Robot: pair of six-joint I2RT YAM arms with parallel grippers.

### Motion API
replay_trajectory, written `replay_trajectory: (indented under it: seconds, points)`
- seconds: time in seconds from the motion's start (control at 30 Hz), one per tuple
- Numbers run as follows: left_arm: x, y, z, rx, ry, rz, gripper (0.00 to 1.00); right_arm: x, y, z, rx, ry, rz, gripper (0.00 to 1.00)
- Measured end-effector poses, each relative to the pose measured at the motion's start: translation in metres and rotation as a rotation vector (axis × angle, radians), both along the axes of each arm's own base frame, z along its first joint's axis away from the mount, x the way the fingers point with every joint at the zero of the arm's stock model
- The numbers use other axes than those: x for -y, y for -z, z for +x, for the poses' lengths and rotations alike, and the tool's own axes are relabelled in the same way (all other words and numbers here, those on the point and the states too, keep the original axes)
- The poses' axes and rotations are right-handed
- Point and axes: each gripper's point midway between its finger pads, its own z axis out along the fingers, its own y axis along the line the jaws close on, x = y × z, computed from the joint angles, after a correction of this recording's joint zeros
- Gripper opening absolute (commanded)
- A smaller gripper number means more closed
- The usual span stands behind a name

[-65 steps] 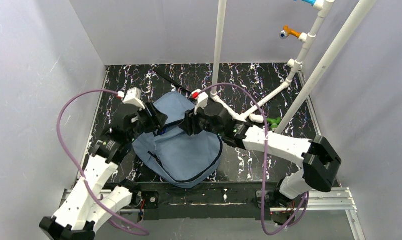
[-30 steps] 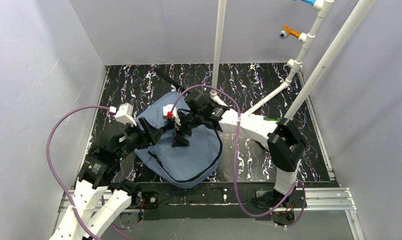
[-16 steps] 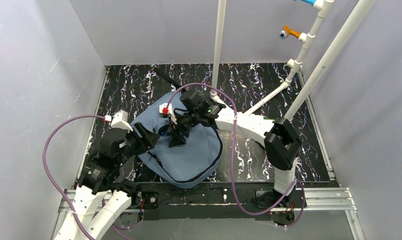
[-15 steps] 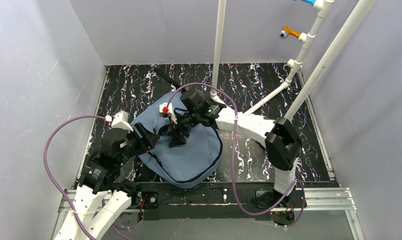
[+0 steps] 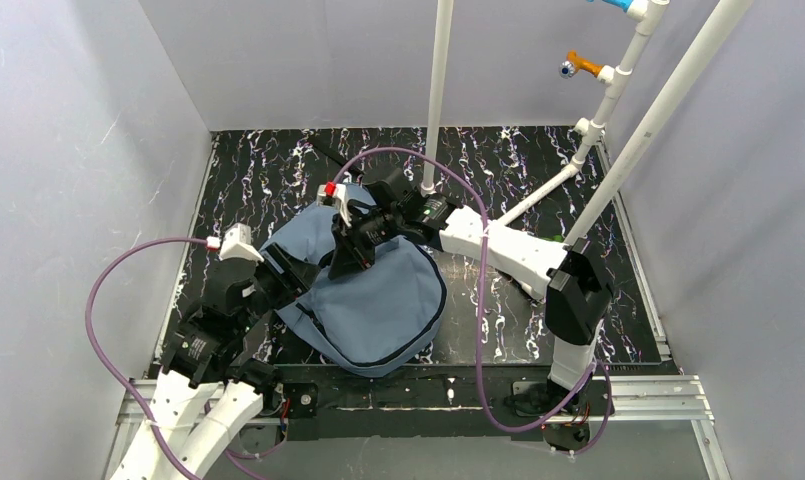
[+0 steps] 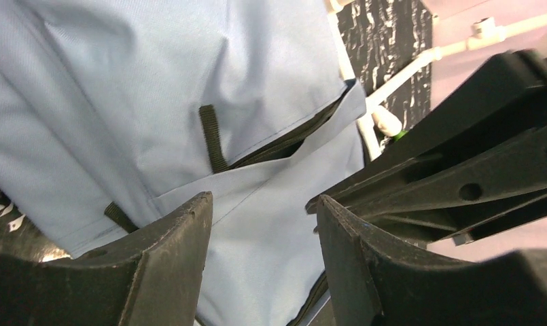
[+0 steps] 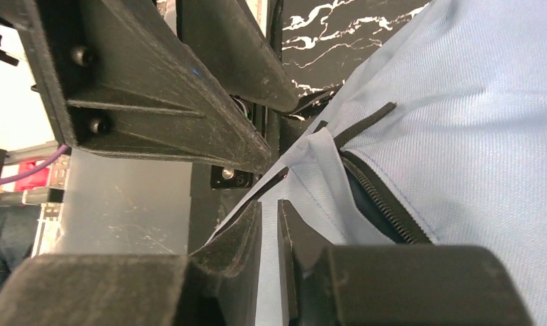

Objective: Pack the student bag
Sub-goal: Adjust the stationery in the student bag, then zip the student bag at the center of the board.

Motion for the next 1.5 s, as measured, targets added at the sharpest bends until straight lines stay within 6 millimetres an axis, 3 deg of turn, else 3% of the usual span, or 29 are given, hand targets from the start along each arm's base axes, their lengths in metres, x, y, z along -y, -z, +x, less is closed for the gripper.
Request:
replay_trajectory:
  seconds: [0.13,0.2,0.3,0.37,0.43,0.53,0.7,0.87,0.93,0.97,1.03,1.17,1.33,1.5]
  points:
    - [0.005,-0.009,0.007,0.037,0.011,-0.017,0.57,0.0,-0.004,-0.002,-0.064,0.056,-0.027,0.29]
    - [0.01,-0.011,0.011,0.025,0.032,-0.008,0.55,0.005,-0.004,0.001,-0.068,0.119,-0.044,0.4]
    - [0.021,-0.022,0.023,-0.01,0.092,0.028,0.41,0.019,-0.009,0.008,-0.047,0.233,-0.046,0.52]
    - [0.029,-0.04,0.039,-0.002,0.139,0.057,0.34,0.03,-0.018,0.012,-0.02,0.315,-0.023,0.56]
    - [0.033,-0.05,0.056,0.023,0.17,0.083,0.28,0.039,-0.029,0.017,0.01,0.383,0.017,0.56]
    - [0.032,-0.05,0.07,0.041,0.217,0.106,0.24,0.048,-0.043,0.024,0.034,0.462,0.07,0.55]
    - [0.035,-0.046,0.091,0.076,0.318,0.108,0.24,0.041,-0.048,0.033,0.035,0.504,0.11,0.52]
    - [0.03,-0.028,0.106,0.042,0.406,0.084,0.2,0.017,-0.026,0.026,0.079,0.488,0.078,0.52]
    - [0.018,-0.017,0.111,-0.014,0.378,0.073,0.29,0.003,-0.016,0.019,0.109,0.478,0.056,0.51]
    - [0.01,-0.015,0.112,-0.03,0.349,0.071,0.4,-0.003,-0.011,0.016,0.124,0.477,0.048,0.51]
    - [-0.01,-0.015,0.11,-0.053,0.261,0.069,0.51,-0.016,-0.005,0.011,0.158,0.498,0.03,0.51]
    - [-0.038,-0.048,0.086,0.037,0.079,0.124,0.54,-0.036,-0.006,0.008,0.244,0.604,0.007,0.52]
    - [-0.066,-0.08,0.049,0.127,-0.109,0.189,0.59,-0.049,-0.016,0.018,0.339,0.753,-0.048,0.5]
    - [-0.092,-0.065,0.035,0.037,-0.278,0.21,0.57,-0.059,-0.009,0.039,0.417,0.859,-0.135,0.5]
